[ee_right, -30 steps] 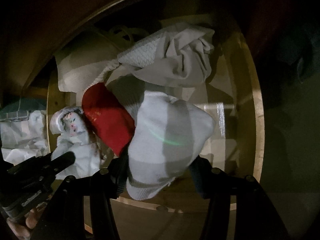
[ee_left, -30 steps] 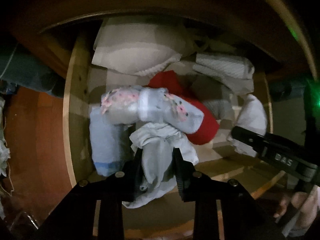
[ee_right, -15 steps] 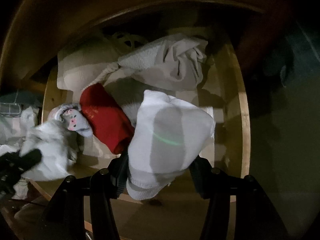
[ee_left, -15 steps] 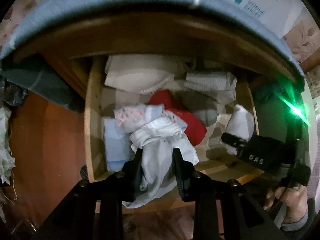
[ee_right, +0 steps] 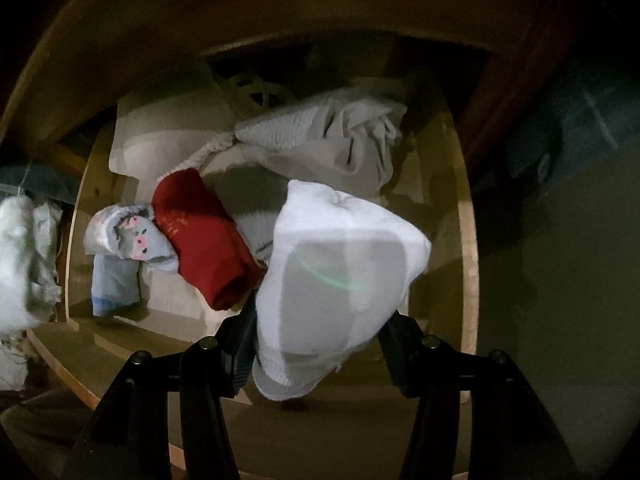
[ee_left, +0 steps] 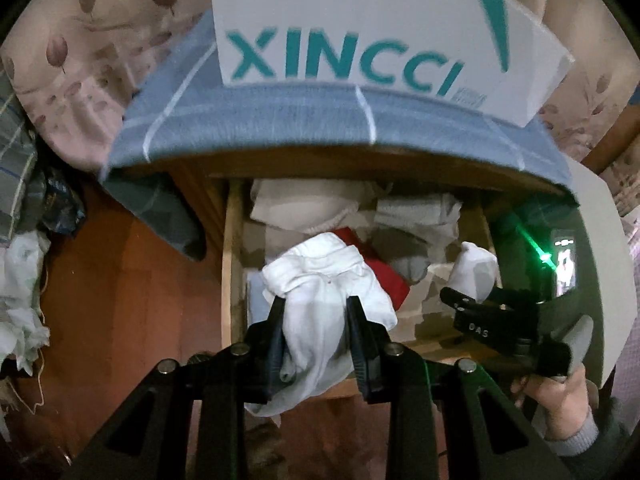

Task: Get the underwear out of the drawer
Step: 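Carry the white cloth up to the white box with the left gripper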

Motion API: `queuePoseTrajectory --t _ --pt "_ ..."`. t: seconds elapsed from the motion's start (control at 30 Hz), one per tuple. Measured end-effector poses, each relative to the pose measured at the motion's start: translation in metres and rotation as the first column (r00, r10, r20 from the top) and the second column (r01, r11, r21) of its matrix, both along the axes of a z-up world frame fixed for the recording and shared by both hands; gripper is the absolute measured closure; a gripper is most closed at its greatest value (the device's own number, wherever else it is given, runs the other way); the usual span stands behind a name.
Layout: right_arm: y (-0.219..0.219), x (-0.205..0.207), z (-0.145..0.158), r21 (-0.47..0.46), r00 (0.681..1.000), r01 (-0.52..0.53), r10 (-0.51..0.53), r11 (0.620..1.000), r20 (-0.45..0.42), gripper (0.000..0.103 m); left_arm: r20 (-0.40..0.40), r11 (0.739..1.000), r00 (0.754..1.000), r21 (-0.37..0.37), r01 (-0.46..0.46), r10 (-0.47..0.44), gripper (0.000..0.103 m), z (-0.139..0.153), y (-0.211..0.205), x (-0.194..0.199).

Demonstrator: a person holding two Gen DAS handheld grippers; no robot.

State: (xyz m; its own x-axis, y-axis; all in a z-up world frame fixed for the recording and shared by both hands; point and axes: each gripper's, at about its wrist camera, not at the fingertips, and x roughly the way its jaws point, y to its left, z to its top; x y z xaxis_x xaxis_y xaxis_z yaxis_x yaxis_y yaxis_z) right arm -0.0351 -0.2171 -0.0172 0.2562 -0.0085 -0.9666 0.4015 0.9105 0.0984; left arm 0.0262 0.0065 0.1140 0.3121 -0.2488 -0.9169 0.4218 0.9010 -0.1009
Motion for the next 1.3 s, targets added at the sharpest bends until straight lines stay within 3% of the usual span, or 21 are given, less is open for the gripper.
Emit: queuePoseTrajectory --t 0.47,0.97,1.13,1.3 --pt "-0.004 -0.002 0.007 -0.023 1.0 -0.002 0.002 1.0 0.021 0.052 0.179 0.994 0.984 -0.106 0.031 -0.012 0.074 0.119 0.007 0.002" --pt "-0.001 -0.002 0.012 -0.047 0.999 -0.012 0.013 0.999 0.031 0.052 0.383 0.995 0.922 -0.099 -0.026 0.062 0.074 0.237 -0.015 0.064" --pt "0.005 -0.002 0.016 -0.102 0.999 -0.039 0.042 0.994 0.033 0.052 0.367 0.993 0.928 -0.119 -0.027 0.069 0.074 0.24 -0.032 0.096" --pt "0.001 -0.002 0.016 -0.078 0.999 -0.037 0.04 0.996 0.031 0.052 0.332 0.997 0.941 -0.073 -0.033 0.056 0.074 0.213 -0.053 0.131"
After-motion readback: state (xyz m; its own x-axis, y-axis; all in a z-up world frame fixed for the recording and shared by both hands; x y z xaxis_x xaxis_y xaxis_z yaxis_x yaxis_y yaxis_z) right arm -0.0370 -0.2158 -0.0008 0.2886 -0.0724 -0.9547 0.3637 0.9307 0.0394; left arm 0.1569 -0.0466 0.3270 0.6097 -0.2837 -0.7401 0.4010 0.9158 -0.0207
